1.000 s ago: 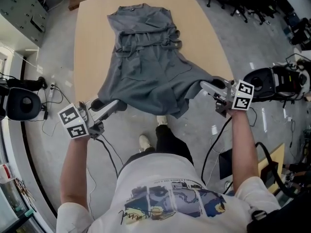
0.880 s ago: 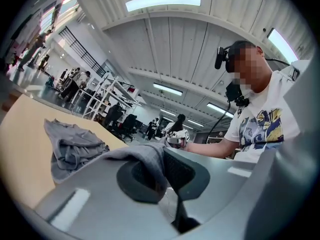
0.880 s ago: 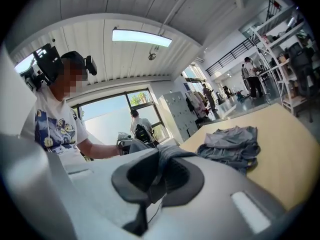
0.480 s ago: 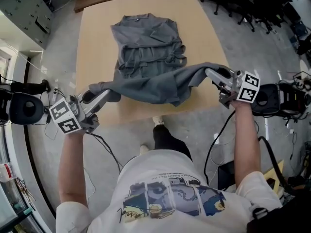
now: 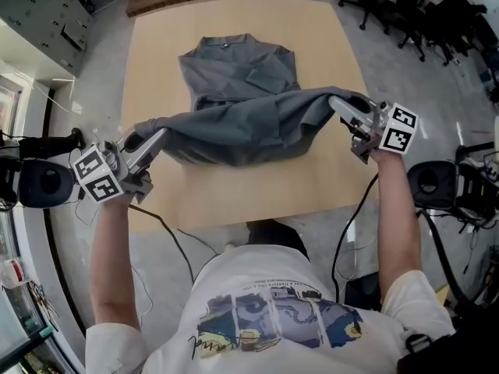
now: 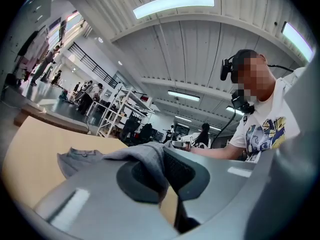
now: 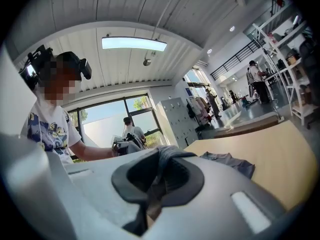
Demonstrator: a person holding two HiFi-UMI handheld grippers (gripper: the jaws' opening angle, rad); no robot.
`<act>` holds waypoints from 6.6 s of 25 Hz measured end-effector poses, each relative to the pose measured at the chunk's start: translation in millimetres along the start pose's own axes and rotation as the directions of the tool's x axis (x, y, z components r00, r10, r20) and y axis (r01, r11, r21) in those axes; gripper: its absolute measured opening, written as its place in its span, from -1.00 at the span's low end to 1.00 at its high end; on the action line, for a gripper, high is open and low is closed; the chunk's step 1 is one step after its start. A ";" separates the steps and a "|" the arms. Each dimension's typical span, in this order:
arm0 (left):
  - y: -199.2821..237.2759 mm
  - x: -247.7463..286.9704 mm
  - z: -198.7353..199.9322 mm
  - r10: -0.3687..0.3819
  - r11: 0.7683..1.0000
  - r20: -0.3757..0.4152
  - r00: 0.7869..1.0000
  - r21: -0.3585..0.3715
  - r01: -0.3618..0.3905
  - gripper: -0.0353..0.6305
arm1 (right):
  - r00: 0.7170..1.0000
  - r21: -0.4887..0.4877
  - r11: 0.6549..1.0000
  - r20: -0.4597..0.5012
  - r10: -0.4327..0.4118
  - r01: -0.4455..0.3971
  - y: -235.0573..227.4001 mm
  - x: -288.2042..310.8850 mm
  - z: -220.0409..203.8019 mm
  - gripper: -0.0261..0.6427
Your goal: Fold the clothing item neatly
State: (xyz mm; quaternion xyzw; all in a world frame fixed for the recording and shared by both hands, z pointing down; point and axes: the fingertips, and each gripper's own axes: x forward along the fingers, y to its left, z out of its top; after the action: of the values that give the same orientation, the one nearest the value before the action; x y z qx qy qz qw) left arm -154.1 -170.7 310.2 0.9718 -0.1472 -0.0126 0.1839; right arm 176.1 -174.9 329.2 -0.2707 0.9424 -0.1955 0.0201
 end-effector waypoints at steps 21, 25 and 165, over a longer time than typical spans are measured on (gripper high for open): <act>259.1 94.3 -66.4 0.186 0.951 -0.192 0.964 -0.211 -0.226 -0.85 | 0.993 0.294 0.954 -0.116 -0.032 0.065 -247.7 94.7 -75.6 -0.90; 307.3 98.1 -99.8 0.235 0.919 -0.229 0.945 -0.264 -0.292 -0.84 | 0.981 0.368 0.919 -0.177 -0.083 0.145 -290.0 106.0 -113.6 -0.90; -534.3 -154.5 -335.1 0.228 0.930 -0.533 0.814 0.367 -0.020 -0.87 | 0.772 -0.350 0.918 -0.526 -0.358 0.188 572.1 -141.7 -365.5 -0.91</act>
State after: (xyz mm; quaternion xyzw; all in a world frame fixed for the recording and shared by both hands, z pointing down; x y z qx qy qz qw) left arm -125.1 467.9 424.9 0.9360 -0.1498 0.3150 0.0470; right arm -43.1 473.7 439.7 -0.3336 0.8708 -0.1353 -0.3348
